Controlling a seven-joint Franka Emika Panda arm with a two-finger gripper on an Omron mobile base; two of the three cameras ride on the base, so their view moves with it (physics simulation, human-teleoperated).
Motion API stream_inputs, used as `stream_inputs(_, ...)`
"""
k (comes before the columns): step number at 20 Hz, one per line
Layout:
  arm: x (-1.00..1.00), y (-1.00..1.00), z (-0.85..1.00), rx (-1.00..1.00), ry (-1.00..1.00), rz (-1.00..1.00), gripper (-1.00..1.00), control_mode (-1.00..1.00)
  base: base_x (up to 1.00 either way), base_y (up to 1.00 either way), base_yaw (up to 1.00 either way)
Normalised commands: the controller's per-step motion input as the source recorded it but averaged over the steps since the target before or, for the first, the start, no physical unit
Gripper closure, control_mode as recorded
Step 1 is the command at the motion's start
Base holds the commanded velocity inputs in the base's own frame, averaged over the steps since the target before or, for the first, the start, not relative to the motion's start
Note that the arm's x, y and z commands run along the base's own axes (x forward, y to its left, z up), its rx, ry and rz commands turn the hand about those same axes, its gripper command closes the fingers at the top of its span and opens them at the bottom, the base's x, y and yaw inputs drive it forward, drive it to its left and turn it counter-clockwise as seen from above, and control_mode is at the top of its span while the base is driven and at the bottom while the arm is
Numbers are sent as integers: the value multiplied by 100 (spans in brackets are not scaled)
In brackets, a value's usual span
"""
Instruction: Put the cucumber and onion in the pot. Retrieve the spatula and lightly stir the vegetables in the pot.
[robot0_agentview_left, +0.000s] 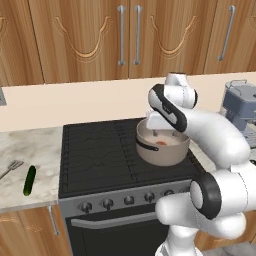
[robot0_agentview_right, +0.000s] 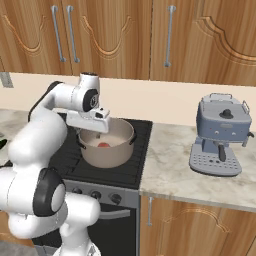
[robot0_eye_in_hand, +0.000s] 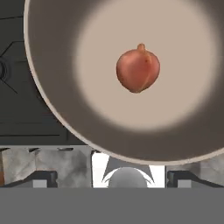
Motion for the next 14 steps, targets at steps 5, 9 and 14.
stream_inputs(5, -33, 100, 37, -5, -21, -1, -100, -100, 0, 0, 0)
stream_inputs(9, -29, 100, 4, -1, -22, -1, -100, -100, 0, 0, 0)
stream_inputs(14, -22, 100, -35, 0, -16, 0, -100, -100, 0, 0, 0)
